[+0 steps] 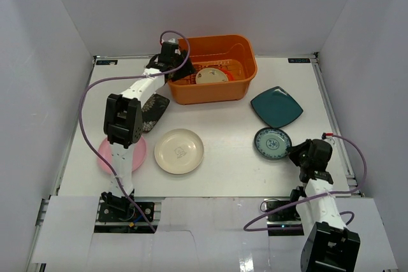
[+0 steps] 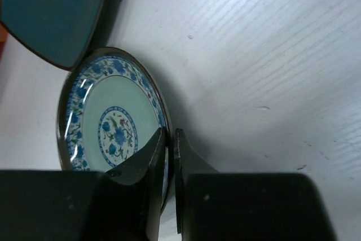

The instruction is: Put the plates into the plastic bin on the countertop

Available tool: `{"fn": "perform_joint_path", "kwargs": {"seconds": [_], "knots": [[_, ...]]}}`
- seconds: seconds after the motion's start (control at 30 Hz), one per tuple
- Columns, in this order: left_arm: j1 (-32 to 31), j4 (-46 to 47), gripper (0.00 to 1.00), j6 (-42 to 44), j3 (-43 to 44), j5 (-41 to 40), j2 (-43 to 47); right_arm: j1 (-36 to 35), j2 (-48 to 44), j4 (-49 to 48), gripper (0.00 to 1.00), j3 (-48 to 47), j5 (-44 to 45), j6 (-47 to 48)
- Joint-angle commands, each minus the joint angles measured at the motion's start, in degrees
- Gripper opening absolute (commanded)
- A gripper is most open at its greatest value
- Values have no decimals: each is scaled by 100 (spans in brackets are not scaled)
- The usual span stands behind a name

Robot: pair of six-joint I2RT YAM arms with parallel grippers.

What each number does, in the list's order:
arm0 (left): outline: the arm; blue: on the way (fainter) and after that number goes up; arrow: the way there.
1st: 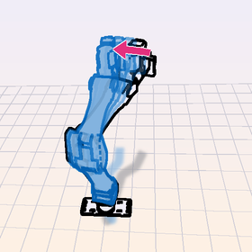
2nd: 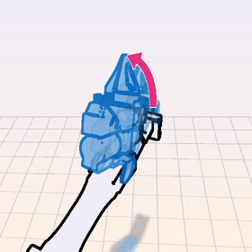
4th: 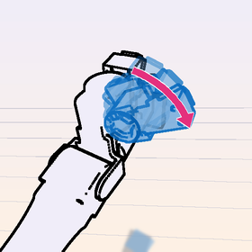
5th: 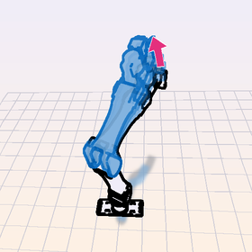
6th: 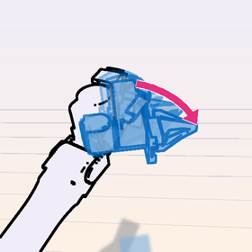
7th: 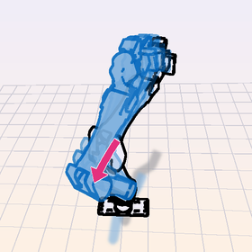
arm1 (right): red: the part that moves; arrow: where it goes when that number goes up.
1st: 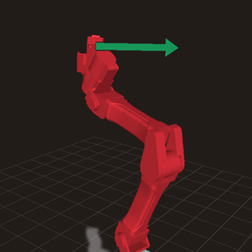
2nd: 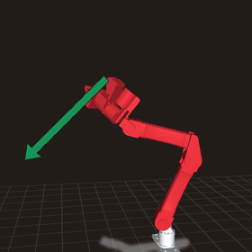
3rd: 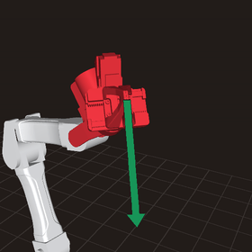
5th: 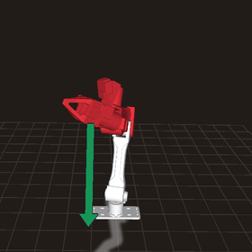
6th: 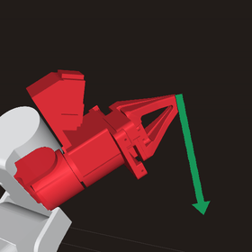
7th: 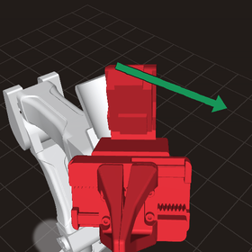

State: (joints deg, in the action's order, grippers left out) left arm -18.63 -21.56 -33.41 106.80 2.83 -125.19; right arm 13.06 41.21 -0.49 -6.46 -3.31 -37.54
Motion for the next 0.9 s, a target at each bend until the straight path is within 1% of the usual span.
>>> {"fn": "perform_joint_path", "kwargs": {"seconds": [0.0, 0.03, 0.1, 0.17, 0.27, 0.3, 0.33, 0.37, 0.4, 0.43, 0.47, 0.5, 0.53, 0.57, 0.6, 0.63, 0.67, 0.7, 0.73, 0.77, 0.83, 0.87], "knots": [[-18, 117, 74, 27, 131, 182, 512, 4, -297, 505, 10, -21, -292, 1], [-26, 169, 76, 27, 69, 226, 600, 4, -428, 619, 8, -74, -441, 45], [-18, 275, 83, 27, -71, 341, 916, -5, -561, 813, 8, -215, -774, 80], [-26, 432, 87, 10, -203, 454, 1355, 4, -710, 1058, 8, -407, -1126, 141], [-26, 600, 90, -25, -642, 534, 2075, -5, -921, 1332, 8, -672, -1469, 142], [-26, 731, 92, -69, -800, 526, 2286, -14, -1009, 1402, 8, -925, -1749, 142], [-26, 811, 93, -87, -1219, 499, 2523, -23, -1053, 1481, 8, -1067, -1865, 133], [-26, 890, 94, -96, -1441, 412, 3004, -23, -1106, 1604, 8, -1225, -1971, 115], [-26, 1004, 94, -122, -1652, 342, 3244, -31, -1185, 1640, 8, -1374, -2198, 107], [-18, 1040, 95, -148, -2106, 263, 3472, -32, -1203, 1649, 8, -1698, -2339, 80], [-9, 1057, 95, -175, -2329, 97, 3927, -40, -1203, 1666, 8, -1866, -2463, 45], [0, 1066, 95, -210, -2566, 25, 4167, -40, -1186, 1579, 8, -2024, -2751, 1], [17, 1110, 95, -271, -3116, -36, 4395, -49, -1159, 1483, 8, -2287, -2902, -60], [18, 1171, 95, -280, -3391, -194, 4833, -49, -1072, 1195, 8, -2403, -3112, -243], [26, 1163, 95, -289, -3629, -343, 5020, -58, -1002, 974, 8, -2517, -3192, -332], [61, 1137, 95, -306, -4084, -484, 5195, -58, -897, 720, 8, -2692, -3254, -437], [70, 1093, 95, -307, -4306, -590, 5363, -93, -617, 439, 8, -2790, -3385, -691], [79, 1075, 95, -315, -4508, -834, 5651, -145, -440, -182, 8, -2912, -3395, -824], [149, 1040, 95, -333, -4702, -898, 5767, -268, -256, -449, 8, -3044, -3300, -912], [210, 953, 95, -394, -5017, -907, 5856, -695, 190, -626, 8, -3402, -2803, -870], [386, 830, 95, -421, -5239, -845, 5997, -1303, 824, -645, 8, -3992, -2256, -546], [456, 759, 95, -473, -5336, -846, 6023, -2028, 1593, -602, 8, -4734, -1853, -344]]}}
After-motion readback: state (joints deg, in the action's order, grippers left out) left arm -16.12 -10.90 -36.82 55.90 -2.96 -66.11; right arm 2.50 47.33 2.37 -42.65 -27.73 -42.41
